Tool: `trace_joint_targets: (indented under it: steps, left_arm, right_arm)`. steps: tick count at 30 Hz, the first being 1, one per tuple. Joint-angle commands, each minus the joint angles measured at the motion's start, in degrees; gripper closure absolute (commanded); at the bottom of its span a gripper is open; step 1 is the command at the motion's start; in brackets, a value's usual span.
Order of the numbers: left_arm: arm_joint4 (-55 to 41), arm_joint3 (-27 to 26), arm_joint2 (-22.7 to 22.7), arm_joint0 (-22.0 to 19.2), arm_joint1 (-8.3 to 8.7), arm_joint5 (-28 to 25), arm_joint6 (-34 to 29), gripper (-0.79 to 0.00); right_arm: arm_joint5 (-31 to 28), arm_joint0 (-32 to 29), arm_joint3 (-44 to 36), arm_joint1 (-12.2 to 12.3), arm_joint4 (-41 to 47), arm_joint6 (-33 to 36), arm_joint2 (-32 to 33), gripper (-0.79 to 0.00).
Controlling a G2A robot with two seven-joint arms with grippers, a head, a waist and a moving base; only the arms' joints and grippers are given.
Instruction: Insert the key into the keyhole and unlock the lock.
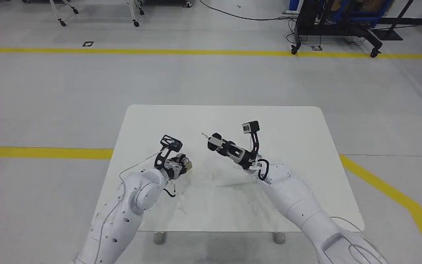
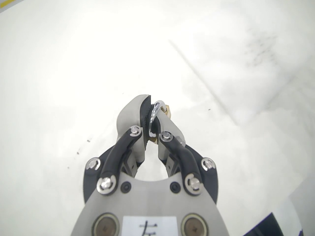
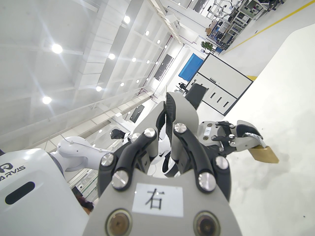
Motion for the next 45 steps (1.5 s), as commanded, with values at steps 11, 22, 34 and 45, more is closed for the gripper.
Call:
trace_joint_targets:
  steps: [11,22,34,45]
  left_arm:
    - [-10.7,-2.9,-6.5,3.4,0.81,-15.1,13.9,0.000]
    - [-34.6,2.5,-6.3,-0.2,-0.17,-1.4,-0.4,0.000]
    - [-63.7,18.9,-0.3,-14.7,-2.74,9.5,-19.3,0.000]
    - [-71.0,30.5,-0.2,-19.2,-3.39,3.9,-21.3,0.000]
  right_arm:
    - [0.0,0.0,0.0,0.0,0.0,0.0,0.0,0.000]
    - [2.7,-2.2,-3.1,0.3,-1.9,-4.8,1.6,0.000]
    - [7.8,-8.6,-13.9,2.8,-13.5,-12.2,8.4,0.000]
    - [11.8,-10.1,-16.1,2.9,-14.4,-13.3,8.6,0.000]
